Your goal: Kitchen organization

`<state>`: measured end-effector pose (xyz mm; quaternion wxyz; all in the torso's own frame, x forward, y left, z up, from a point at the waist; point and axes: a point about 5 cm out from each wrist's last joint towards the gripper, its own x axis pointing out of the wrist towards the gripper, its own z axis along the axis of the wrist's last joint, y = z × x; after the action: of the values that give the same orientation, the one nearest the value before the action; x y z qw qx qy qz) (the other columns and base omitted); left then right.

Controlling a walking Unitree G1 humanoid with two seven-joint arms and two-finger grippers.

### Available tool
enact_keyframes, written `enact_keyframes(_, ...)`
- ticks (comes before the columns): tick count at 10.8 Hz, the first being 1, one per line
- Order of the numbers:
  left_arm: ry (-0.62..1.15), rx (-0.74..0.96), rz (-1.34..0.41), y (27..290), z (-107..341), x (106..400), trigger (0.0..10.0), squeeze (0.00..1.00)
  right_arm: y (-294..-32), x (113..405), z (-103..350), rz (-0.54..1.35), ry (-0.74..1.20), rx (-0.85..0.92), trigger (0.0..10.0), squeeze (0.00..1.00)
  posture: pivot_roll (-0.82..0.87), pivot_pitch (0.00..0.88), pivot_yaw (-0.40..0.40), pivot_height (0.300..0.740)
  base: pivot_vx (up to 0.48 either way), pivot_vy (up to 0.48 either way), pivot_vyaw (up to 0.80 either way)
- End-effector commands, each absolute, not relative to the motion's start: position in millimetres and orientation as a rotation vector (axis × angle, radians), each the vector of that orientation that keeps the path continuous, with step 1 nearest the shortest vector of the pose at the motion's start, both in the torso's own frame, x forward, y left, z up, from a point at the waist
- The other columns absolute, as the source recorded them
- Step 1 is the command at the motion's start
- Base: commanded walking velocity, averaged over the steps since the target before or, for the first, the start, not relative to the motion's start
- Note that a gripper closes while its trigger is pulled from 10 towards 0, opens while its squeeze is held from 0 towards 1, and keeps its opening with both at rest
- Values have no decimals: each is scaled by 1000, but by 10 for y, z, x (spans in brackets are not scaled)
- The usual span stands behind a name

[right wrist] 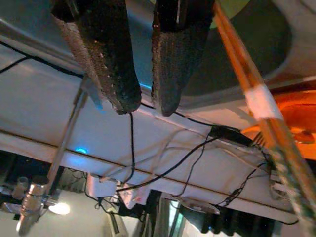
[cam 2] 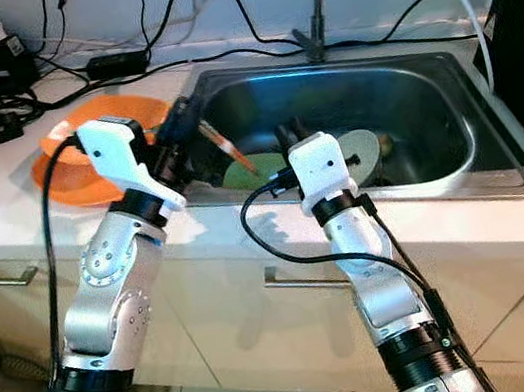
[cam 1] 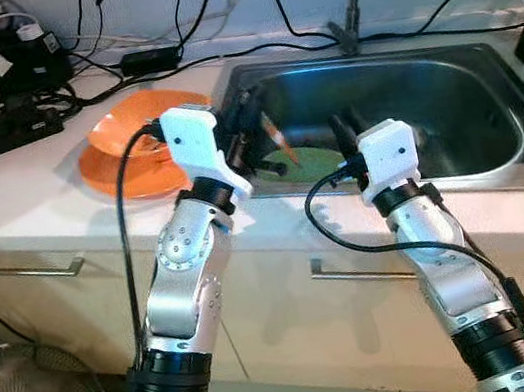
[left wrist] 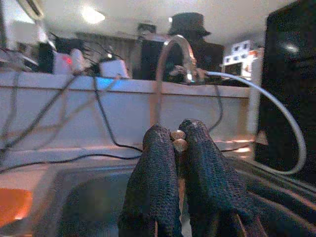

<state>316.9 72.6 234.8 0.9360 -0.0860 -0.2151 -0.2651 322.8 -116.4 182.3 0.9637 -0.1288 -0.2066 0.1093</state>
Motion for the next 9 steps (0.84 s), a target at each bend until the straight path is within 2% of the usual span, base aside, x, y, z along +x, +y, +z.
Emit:
enact_keyframes(1, -427, -193, -569, 706, 2339, 3160, 10000, 0, -1145, 3224, 1881, 246, -432, -271, 10000, 0, 116, 26, 27, 740, 0, 0, 0)
enact_keyframes(2, -426, -197, -576, 705, 2340, 3156, 10000, 0, -1142, 3218, 1874, 264, -431, -283, 10000, 0, 115, 19, 29, 740, 0, 0, 0)
enact_keyframes(3, -428, -203, -584, 709, 2355, 3154, 10000, 0, -1166, 3213, 1873, 284, -432, -306, 10000, 1000, 115, 16, 29, 740, 0, 0, 0)
enact_keyframes(7, -428, -208, -604, 698, 2367, 3146, 10000, 0, -1203, 3223, 1908, 321, -439, -347, 10000, 1000, 112, 0, 33, 740, 0, 0, 0)
enact_keyframes(9, -433, -220, -646, 653, 2387, 3119, 10000, 0, -1083, 3187, 1878, 402, -432, -344, 10000, 1000, 114, 0, 34, 740, 0, 0, 0)
